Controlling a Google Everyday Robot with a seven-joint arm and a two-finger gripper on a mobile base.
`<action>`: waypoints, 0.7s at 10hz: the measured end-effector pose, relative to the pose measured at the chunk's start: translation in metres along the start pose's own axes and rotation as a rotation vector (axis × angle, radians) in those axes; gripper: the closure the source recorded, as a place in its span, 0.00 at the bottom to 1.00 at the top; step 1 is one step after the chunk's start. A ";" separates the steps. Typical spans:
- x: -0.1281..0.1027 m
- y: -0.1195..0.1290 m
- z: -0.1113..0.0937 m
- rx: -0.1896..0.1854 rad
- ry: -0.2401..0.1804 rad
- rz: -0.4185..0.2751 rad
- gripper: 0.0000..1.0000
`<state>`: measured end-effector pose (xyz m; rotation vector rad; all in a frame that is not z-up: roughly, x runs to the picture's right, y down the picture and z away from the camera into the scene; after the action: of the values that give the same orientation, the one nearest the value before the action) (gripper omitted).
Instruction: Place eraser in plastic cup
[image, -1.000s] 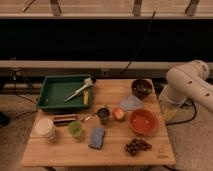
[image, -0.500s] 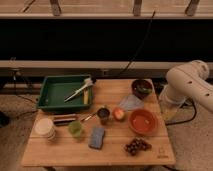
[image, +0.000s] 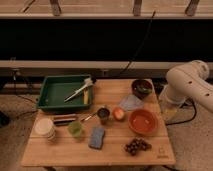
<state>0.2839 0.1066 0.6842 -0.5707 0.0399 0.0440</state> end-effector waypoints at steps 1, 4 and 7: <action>0.000 0.000 0.000 0.000 0.000 0.000 0.35; 0.000 0.000 0.000 0.000 0.000 0.000 0.35; -0.002 0.000 0.001 0.000 0.002 -0.006 0.35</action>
<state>0.2822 0.1070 0.6850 -0.5711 0.0403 0.0370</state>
